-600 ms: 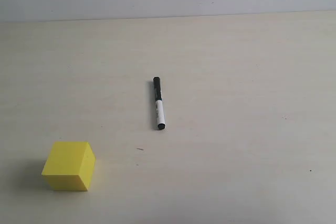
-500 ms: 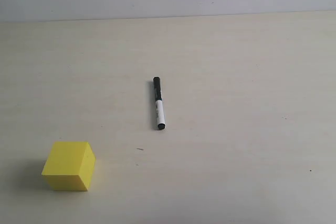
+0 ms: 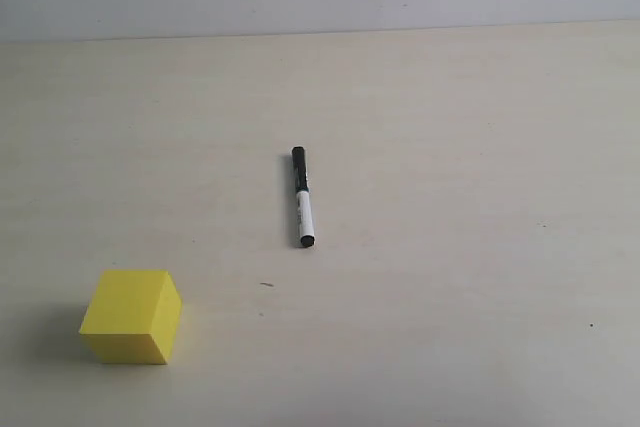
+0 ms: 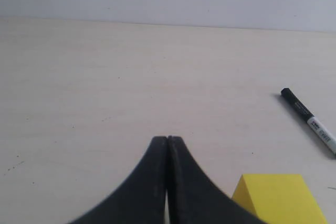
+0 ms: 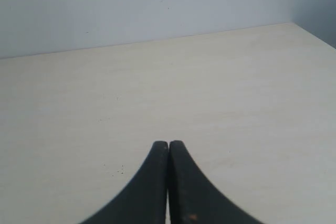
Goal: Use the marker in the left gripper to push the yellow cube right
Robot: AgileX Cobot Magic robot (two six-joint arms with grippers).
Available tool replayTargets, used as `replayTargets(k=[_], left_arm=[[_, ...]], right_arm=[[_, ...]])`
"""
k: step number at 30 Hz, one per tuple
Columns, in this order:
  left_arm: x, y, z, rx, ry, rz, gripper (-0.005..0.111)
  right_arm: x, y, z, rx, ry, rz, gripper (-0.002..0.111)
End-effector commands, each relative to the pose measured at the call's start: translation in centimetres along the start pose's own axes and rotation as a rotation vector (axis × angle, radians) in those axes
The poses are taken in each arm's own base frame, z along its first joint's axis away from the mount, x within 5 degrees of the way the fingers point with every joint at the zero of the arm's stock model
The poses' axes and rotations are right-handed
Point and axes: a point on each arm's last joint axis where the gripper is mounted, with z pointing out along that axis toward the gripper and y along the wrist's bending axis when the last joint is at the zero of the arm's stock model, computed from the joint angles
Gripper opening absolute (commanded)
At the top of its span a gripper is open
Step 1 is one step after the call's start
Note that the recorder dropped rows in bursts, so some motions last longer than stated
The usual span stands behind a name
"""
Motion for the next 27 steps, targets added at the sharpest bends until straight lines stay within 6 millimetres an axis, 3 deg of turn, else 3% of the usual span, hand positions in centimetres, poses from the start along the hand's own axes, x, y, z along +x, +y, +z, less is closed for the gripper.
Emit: replayTargets(k=[1, 10, 27], left_arm=[[-0.1, 0.0, 0.0, 0.005, -0.014, 0.006, 0.000], [-1.3, -0.1, -0.1, 0.011, -0.150, 0.002, 0.000], [-1.0, -0.1, -0.1, 0.013, -0.117, -0.006, 0.000]], right_arm=[[0.1, 0.0, 0.0, 0.003, -0.010, -0.004, 0.000], [0.1, 0.0, 0.0, 0.003, -0.010, -0.004, 0.000], [0.1, 0.0, 0.0, 0.003, -0.010, -0.004, 0.000]])
